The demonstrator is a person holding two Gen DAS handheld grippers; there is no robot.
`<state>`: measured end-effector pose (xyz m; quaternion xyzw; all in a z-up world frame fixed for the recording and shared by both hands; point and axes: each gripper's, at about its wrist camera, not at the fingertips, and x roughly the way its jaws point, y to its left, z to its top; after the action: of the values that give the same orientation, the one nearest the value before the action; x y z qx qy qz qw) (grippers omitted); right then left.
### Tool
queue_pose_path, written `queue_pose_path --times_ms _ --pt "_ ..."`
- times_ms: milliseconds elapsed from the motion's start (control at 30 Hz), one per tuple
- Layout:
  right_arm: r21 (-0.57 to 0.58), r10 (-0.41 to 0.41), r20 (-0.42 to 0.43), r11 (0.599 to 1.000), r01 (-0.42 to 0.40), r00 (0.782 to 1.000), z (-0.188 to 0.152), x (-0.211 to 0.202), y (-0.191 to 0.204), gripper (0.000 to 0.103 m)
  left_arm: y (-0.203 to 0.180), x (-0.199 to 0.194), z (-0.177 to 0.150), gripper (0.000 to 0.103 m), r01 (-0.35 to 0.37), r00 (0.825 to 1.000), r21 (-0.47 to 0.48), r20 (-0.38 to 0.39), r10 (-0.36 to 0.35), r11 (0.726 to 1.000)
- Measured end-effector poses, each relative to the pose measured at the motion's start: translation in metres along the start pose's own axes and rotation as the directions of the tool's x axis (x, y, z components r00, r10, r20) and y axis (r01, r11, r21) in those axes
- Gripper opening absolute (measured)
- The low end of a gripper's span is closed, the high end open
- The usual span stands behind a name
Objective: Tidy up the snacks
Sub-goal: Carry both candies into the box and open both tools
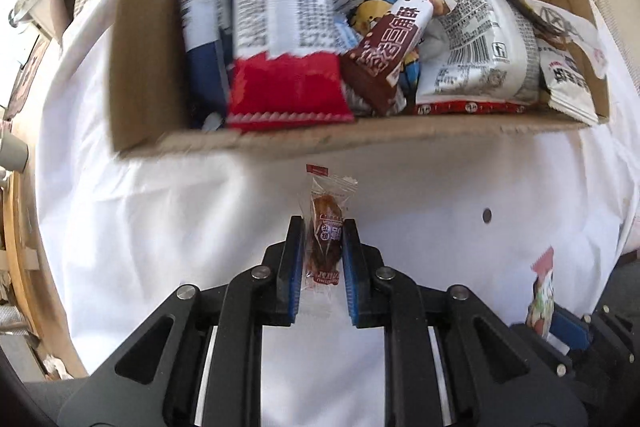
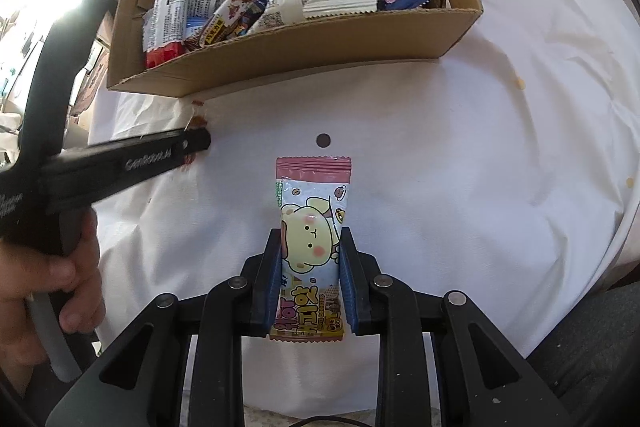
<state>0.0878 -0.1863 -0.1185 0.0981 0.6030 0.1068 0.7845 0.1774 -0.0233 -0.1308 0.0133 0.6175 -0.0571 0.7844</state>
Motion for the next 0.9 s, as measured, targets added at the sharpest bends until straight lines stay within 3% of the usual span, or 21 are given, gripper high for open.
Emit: queue_pose_path --times_ms 167,400,533,900 --pt "-0.006 0.023 0.023 1.0 -0.023 0.999 0.001 -0.014 -0.002 0.027 0.016 -0.028 -0.025 0.014 0.081 0.997 -0.068 0.02 -0.08 0.994" --pt "0.014 0.064 0.087 0.998 -0.066 0.994 0.017 -0.043 -0.011 0.027 0.033 -0.099 -0.032 0.014 0.155 0.973 -0.095 0.187 -0.135 0.983" --pt "0.011 0.072 0.147 0.997 -0.074 0.987 0.037 -0.06 -0.015 0.027 0.04 -0.122 -0.013 0.014 0.156 0.957 -0.094 0.262 -0.127 0.983" --pt "-0.048 0.118 0.244 0.993 -0.11 0.963 0.105 -0.076 0.0 0.027 0.024 -0.136 0.039 0.015 0.125 0.93 -0.069 0.356 -0.093 0.99"
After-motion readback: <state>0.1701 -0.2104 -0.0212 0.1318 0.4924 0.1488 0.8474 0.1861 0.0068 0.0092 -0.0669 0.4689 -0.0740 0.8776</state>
